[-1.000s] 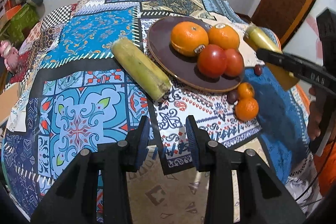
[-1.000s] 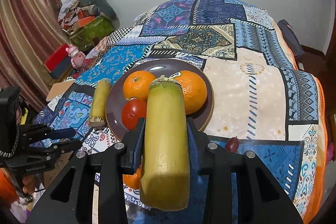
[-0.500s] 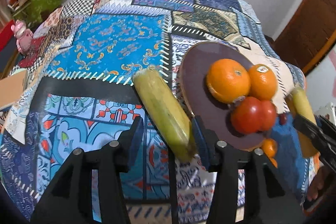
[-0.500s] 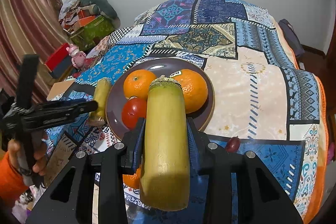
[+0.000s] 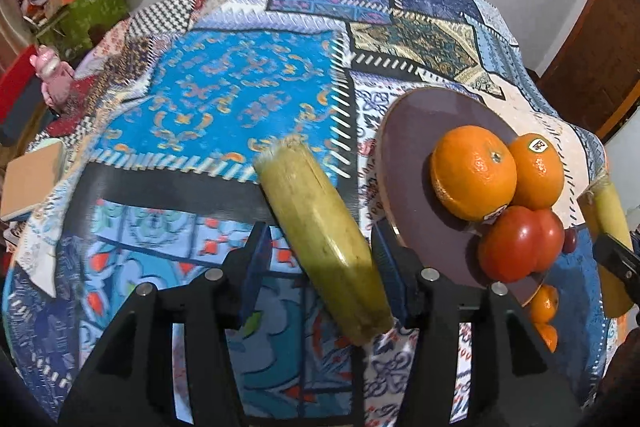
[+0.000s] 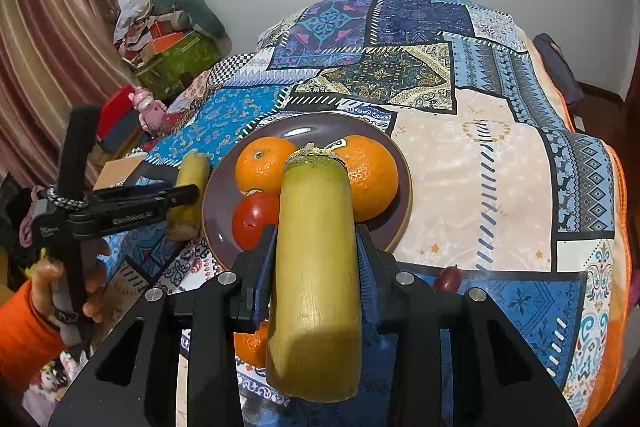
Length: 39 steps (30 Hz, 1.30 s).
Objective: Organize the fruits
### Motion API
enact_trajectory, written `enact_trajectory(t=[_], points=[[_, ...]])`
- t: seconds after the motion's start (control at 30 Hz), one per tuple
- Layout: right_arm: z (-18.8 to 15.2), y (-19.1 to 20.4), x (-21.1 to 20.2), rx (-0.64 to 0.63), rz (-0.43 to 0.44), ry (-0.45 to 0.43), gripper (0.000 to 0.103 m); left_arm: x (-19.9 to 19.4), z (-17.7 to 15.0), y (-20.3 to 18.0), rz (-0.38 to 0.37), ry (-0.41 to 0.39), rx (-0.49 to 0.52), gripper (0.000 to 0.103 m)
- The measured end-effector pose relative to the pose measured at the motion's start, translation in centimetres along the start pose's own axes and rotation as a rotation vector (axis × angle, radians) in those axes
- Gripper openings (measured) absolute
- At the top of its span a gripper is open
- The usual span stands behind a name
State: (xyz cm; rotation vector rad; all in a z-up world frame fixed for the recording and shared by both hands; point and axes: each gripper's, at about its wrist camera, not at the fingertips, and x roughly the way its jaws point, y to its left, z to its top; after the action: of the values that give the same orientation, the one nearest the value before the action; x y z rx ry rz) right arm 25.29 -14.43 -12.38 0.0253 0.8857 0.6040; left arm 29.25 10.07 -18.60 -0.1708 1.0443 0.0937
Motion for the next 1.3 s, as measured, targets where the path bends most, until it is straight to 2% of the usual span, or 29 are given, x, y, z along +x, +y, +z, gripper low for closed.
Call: enact_trajectory(t=[0.13, 0.4, 0.6, 0.73, 0.9, 1.0, 1.1, 1.3], points=[[0.0, 0.1, 0.0, -0.003, -0.004, 0.001, 0.034, 1.3, -0.1, -0.1, 0.003, 0.025, -0.024, 0.049], [0.4, 0.1, 0.2, -0.003, 0.008, -0.003, 0.034, -0.2, -0.9, 0.4, 0.019, 0.025, 0.012, 0.037], [0.9, 0.2, 0.5, 0.002, 0.012, -0.007, 0.034, -1.6, -1.9, 0.7, 0.003, 0.011, 0.006, 0.036], [1.1, 0.4, 0.6, 0.000, 0.012, -0.006, 0.034, -3.1, -2.0, 0.4, -0.038, -0.012, -0.003, 0.036], [1.4, 0.8, 0.8, 0.000, 0.013, -0.006, 0.034, -3.6, -1.7, 0.2, -0.056, -0.002, 0.007, 0.036], [1.4, 1.0, 0.8, -0.002, 0.013, -0.007, 0.034, -3.2, -2.1, 0.5, -0.042, 0.016, 0.019, 0.036], [1.4, 1.2, 0.8, -0.014, 0.010, -0.004, 0.034, -2.2, -2.6, 0.9, -0.045, 0.066, 0.030, 0.036], [1.3, 1.1, 1.1, -0.015, 0.006, 0.001, 0.034, -0.7, -2.3, 0.1, -0.015, 0.067, 0.073, 0.036]])
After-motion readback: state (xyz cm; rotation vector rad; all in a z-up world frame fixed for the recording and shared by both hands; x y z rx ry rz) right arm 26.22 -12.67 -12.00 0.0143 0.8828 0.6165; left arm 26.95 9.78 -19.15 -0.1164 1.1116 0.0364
